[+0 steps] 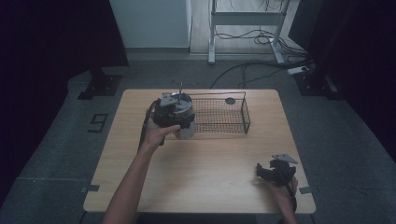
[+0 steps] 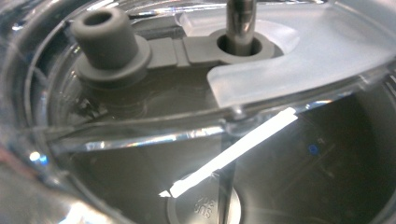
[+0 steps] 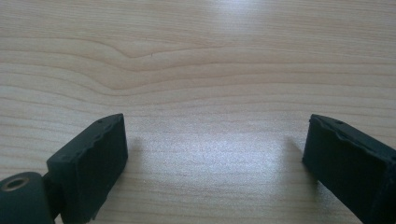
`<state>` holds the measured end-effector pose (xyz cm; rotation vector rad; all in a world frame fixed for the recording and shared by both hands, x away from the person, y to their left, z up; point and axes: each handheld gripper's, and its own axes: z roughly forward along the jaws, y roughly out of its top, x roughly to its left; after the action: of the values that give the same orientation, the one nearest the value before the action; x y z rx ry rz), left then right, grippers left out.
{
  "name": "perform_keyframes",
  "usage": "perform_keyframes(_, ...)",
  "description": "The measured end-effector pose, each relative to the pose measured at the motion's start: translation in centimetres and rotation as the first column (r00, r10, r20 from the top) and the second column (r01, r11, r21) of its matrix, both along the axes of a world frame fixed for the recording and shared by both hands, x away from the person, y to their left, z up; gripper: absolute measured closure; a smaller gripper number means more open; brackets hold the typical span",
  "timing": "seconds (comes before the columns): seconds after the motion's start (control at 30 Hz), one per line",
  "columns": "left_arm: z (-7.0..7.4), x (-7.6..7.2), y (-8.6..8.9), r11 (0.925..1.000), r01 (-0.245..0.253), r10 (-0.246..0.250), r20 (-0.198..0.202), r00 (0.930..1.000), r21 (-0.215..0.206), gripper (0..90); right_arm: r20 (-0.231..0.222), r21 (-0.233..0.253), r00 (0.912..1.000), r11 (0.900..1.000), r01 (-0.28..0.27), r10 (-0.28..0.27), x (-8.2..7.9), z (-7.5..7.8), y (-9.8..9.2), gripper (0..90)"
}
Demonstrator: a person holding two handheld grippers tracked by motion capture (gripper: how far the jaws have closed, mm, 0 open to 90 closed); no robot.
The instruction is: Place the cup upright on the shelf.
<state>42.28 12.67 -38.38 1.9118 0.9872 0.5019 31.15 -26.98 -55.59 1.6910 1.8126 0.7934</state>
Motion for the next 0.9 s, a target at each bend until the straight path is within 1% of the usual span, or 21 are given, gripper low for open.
perform_keyframes(0.2,0.0,0.8,0.3,0.9998,0.005,-0.005,-0.016,0.9999,-0.018,4.4,0.000,0.001,1.0000,1.000,0.001,-0.001,0.0,0.0,0.0,6.3)
perform_keyframes(0.3,0.2,1.2,0.3,1.0000,-0.002,0.002,-0.011,0.9999,-0.008,4.4,0.000,0.001,1.0000,1.000,0.001,-0.001,0.0,0.0,0.0,6.3)
perform_keyframes(0.5,0.6,1.8,0.2,1.0000,-0.002,0.002,-0.012,0.9999,-0.004,4.4,-0.001,0.001,1.0000,1.000,0.002,-0.002,0.0,0.0,0.0,6.3)
perform_keyframes(0.63,0.9,2.4,0.0,0.9999,-0.004,0.004,-0.008,1.0000,0.015,4.4,-0.001,0.001,1.0000,1.000,0.001,-0.001,0.0,0.0,0.0,6.3)
perform_keyframes(0.7,1.0,2.7,-0.1,0.9998,-0.008,0.008,-0.005,1.0000,0.016,4.4,0.000,0.001,1.0000,1.000,0.001,-0.001,0.0,0.0,0.0,6.3)
perform_keyframes(0.77,0.9,3.0,0.0,1.0000,-0.006,0.006,-0.008,0.9999,0.007,4.4,-0.001,0.001,1.0000,1.000,0.000,0.000,0.0,0.0,0.0,6.3)
perform_keyframes(0.9,0.8,3.6,0.1,0.9998,-0.016,0.016,-0.012,0.9998,0.015,4.4,-0.001,0.001,1.0000,1.000,0.001,-0.001,0.0,0.0,0.0,6.3)
